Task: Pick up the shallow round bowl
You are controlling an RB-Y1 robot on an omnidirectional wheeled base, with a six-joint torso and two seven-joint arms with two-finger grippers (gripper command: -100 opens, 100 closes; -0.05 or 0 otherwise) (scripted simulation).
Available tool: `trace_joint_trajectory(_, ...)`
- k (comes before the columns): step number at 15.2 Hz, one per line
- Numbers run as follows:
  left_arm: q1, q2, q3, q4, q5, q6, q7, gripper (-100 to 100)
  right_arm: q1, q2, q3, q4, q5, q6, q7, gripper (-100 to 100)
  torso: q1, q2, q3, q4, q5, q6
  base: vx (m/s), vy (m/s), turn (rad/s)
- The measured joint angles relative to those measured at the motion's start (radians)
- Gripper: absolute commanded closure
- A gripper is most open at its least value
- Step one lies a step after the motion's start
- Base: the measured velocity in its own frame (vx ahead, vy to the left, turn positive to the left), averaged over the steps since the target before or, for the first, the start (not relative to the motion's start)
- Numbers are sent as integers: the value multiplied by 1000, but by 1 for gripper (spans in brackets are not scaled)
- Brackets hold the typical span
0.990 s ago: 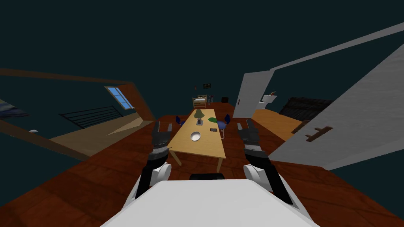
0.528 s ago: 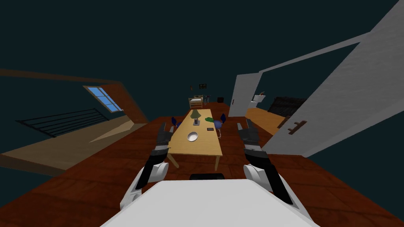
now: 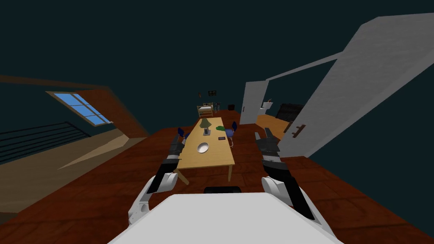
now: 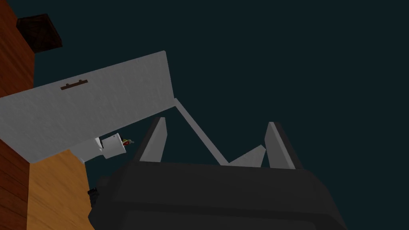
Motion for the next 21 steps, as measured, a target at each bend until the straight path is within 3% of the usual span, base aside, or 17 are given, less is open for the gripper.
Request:
trace_joint_trajectory(10,-68,57,103,171,7,201,67,-100,0,0,0,0,0,0,0,0,0,0,0,0,0,0,-23,-5,-204)
trace_joint_trajectory(21,-144,79,191,337,8,391,124,-100,0,0,0,0,0,0,0,0,0,0,0,0,0,0,-18,-4,-161)
